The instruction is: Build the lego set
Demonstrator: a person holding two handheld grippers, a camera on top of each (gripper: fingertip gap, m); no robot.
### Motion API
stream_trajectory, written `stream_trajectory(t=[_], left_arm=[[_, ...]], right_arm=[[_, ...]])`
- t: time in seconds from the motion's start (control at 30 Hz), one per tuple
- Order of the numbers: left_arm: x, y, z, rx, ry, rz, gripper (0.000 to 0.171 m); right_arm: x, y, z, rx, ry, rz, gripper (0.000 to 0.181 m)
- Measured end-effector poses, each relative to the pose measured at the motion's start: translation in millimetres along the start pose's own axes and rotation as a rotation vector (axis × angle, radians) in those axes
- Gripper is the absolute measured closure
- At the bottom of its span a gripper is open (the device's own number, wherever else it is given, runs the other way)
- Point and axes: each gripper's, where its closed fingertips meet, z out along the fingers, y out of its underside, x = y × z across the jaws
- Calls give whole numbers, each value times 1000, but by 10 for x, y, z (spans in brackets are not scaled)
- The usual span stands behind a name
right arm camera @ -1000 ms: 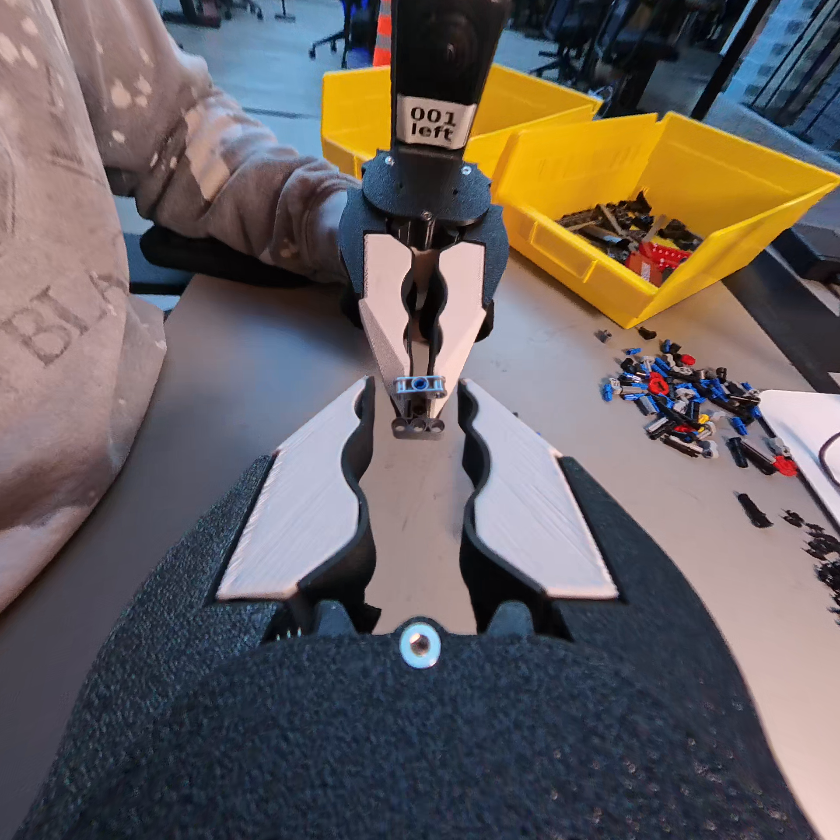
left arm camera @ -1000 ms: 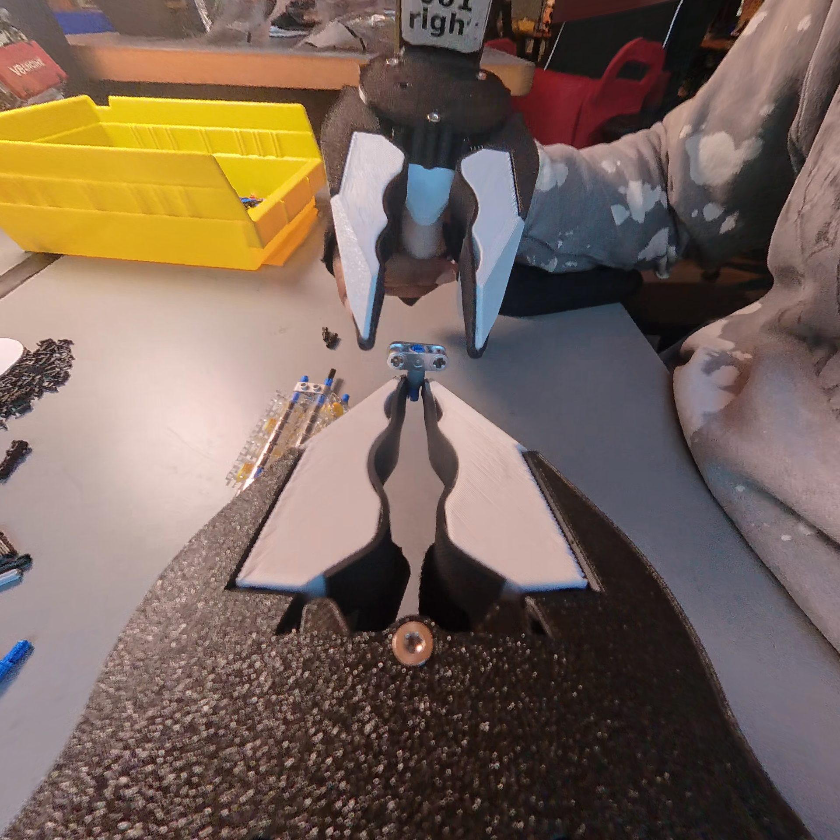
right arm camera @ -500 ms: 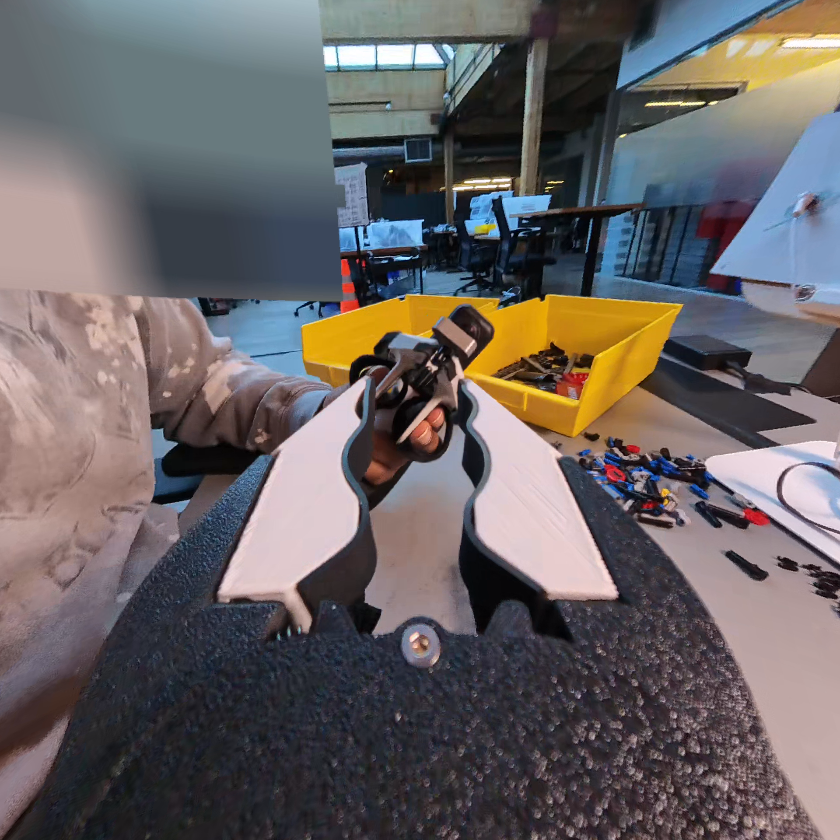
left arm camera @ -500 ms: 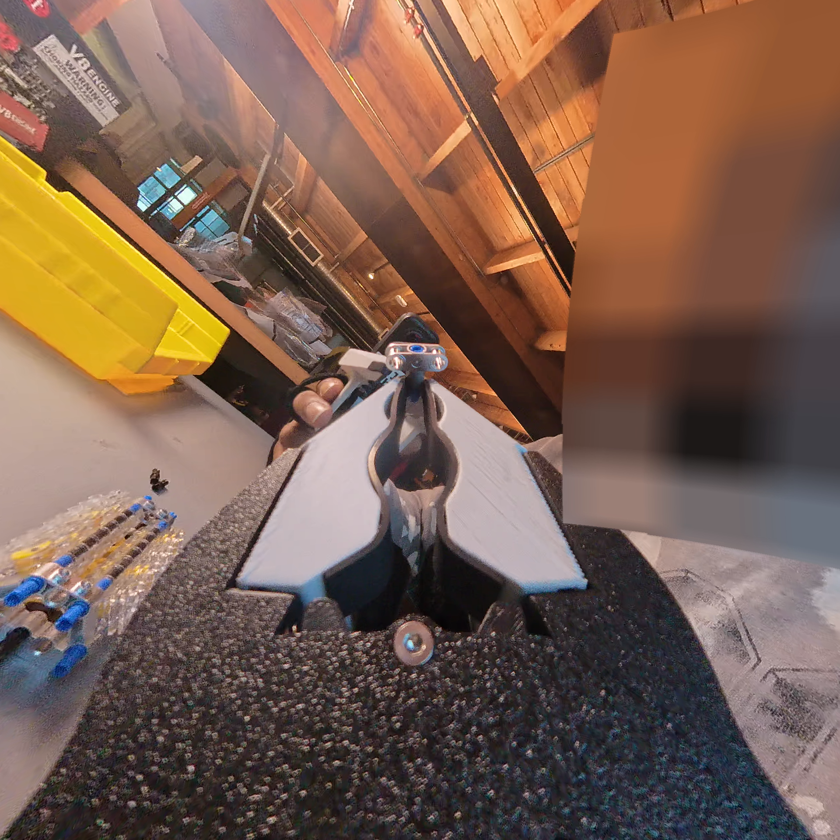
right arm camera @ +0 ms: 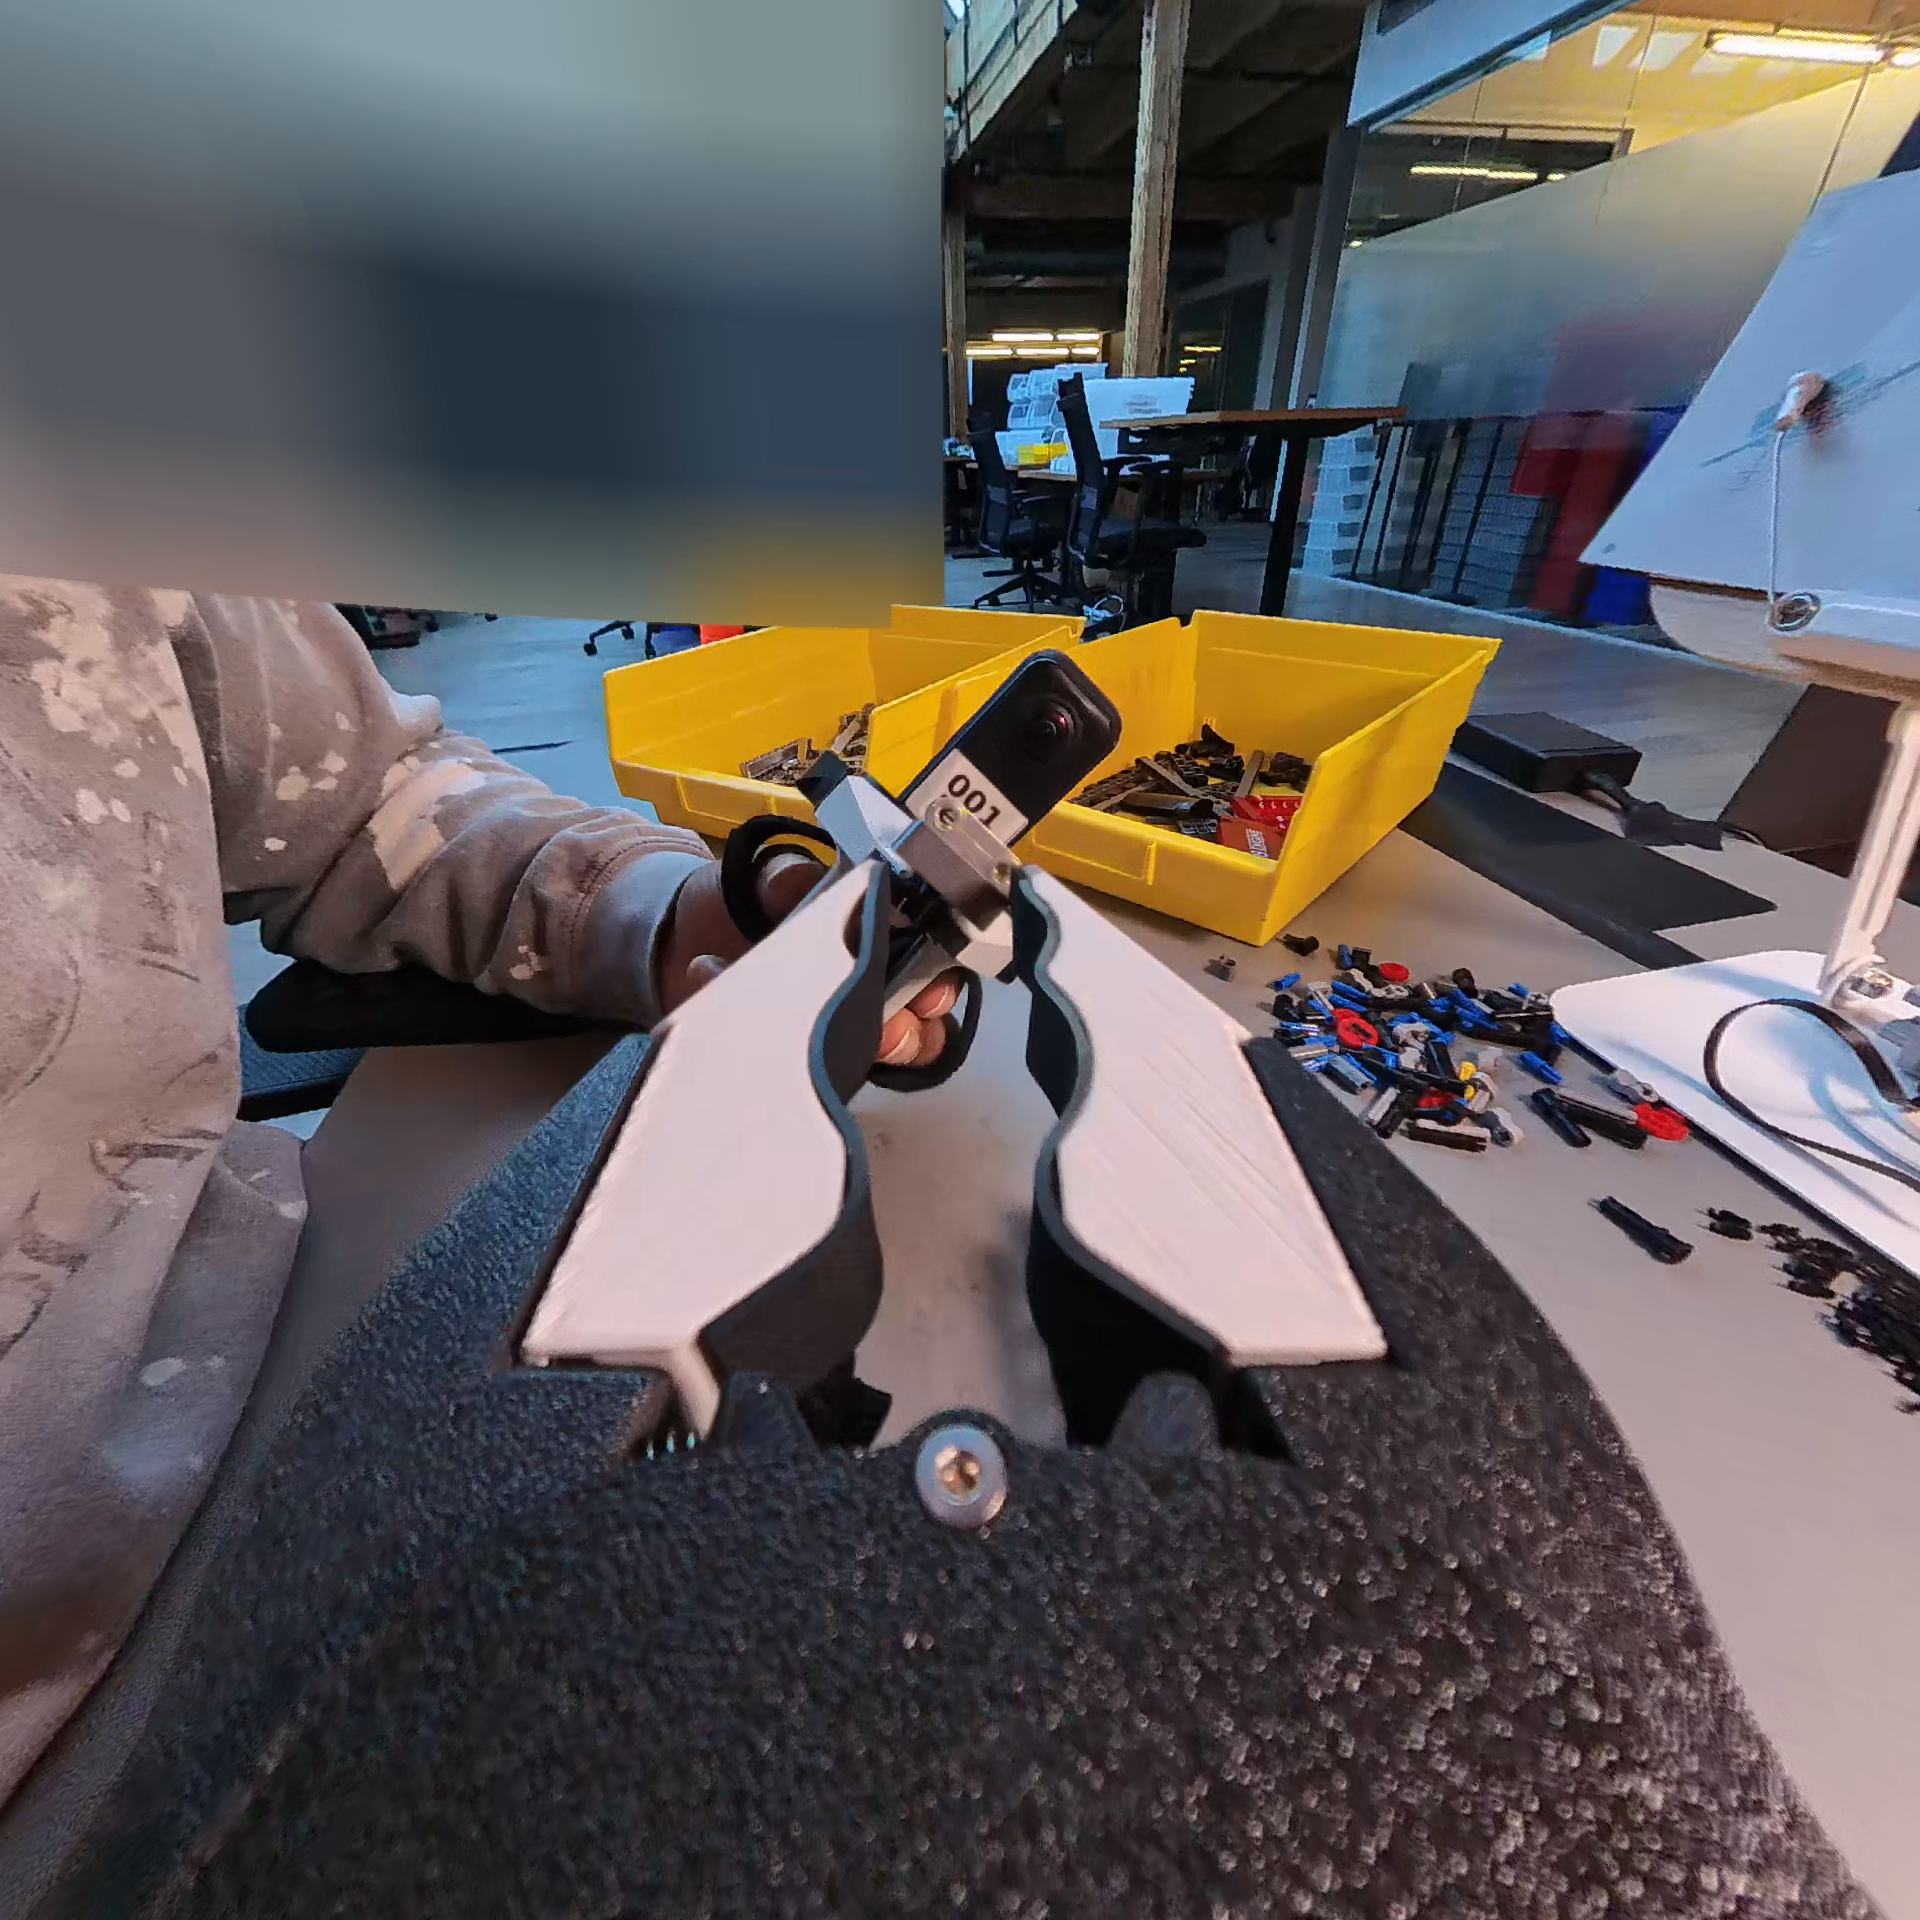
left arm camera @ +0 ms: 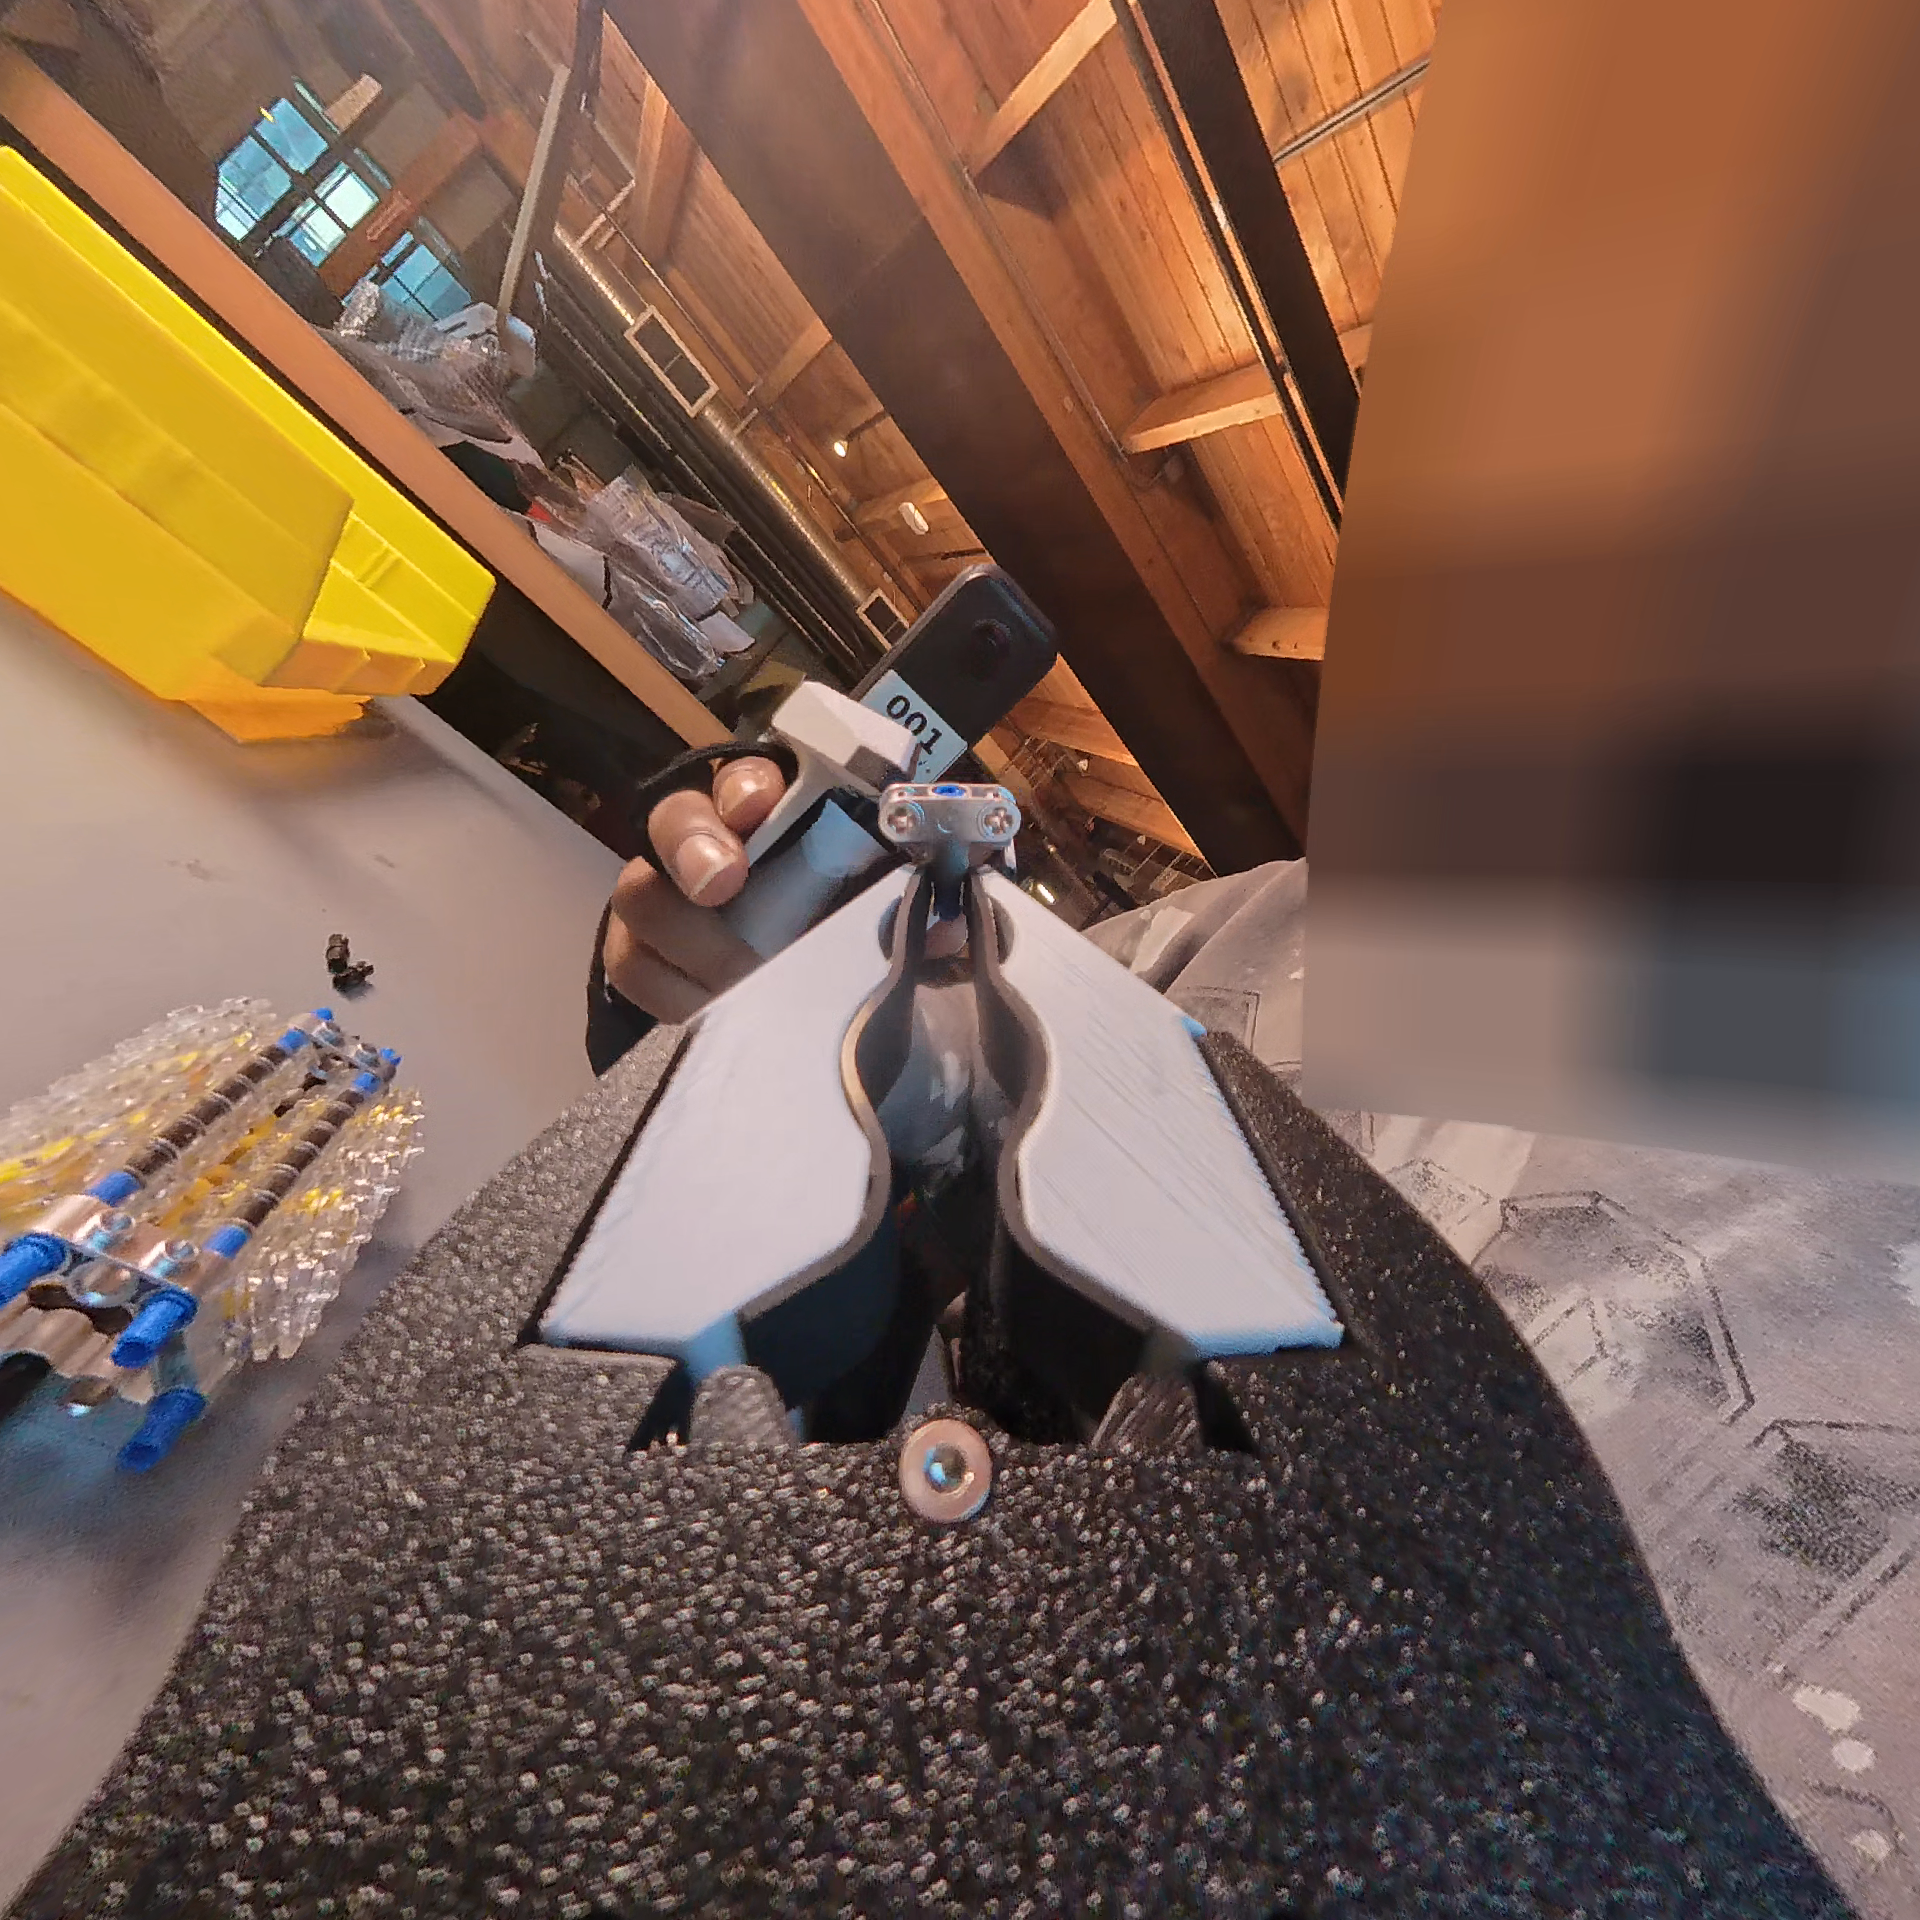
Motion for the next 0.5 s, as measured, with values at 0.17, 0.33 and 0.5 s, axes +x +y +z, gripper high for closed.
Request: stream_trajectory(t=[0.17,0.33,0.5], left_arm=[[-20,40,-14,-45,-27,34,165],[-41,48,-46,-78,-57,62,160],[-102,-30,-123,-50,-103,51,156]], right_arm=[[-38,44,-24,-13,-22,-28,169],[-23,93,-45,-43,8,-108,175],[4,78,-73,-63,67,-236,175]])
